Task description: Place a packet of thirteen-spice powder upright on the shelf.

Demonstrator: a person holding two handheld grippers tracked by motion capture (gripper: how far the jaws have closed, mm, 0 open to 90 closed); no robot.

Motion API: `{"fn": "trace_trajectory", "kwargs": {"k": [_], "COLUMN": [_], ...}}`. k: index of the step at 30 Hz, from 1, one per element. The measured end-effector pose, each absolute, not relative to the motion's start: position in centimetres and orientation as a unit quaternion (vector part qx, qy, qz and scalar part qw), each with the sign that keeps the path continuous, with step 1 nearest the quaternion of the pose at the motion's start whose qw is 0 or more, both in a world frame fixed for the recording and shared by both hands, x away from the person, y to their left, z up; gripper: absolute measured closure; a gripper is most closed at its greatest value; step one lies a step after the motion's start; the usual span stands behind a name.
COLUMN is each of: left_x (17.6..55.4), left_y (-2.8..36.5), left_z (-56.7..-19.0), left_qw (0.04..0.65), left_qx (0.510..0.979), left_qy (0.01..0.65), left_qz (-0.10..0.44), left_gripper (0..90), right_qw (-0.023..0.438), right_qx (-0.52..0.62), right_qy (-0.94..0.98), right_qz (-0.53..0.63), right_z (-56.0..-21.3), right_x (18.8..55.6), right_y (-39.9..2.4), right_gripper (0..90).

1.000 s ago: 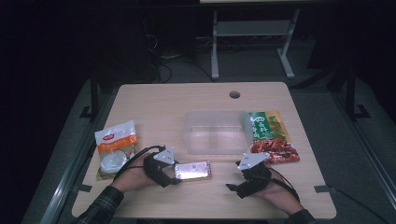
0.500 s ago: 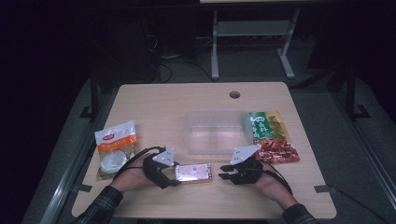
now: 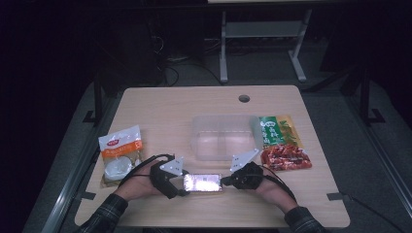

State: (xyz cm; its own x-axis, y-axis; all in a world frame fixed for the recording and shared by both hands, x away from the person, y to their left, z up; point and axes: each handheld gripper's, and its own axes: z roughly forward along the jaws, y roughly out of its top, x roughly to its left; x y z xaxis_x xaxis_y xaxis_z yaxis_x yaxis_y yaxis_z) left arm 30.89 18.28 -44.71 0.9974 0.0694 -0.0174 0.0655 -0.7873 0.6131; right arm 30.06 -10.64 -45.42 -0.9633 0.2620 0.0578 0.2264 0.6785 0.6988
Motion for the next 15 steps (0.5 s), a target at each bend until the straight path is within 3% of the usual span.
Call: {"fn": "trace_trajectory", "kwargs": {"k": [15], "left_x": [31.0], "left_y": [18.5], "left_z": [-42.7], "left_qw": [0.370], "left_qx": [0.929], "left_qy": [0.026], "left_qz": [0.002], "left_gripper": [31.2], "right_qw": [0.013], "right_qx": [0.136], "right_qy": [0.916], "right_qz": [0.376], "right_z": [-45.4], "right_x": [29.9], "right_y": [-10.7], "right_gripper": [90.0]}}
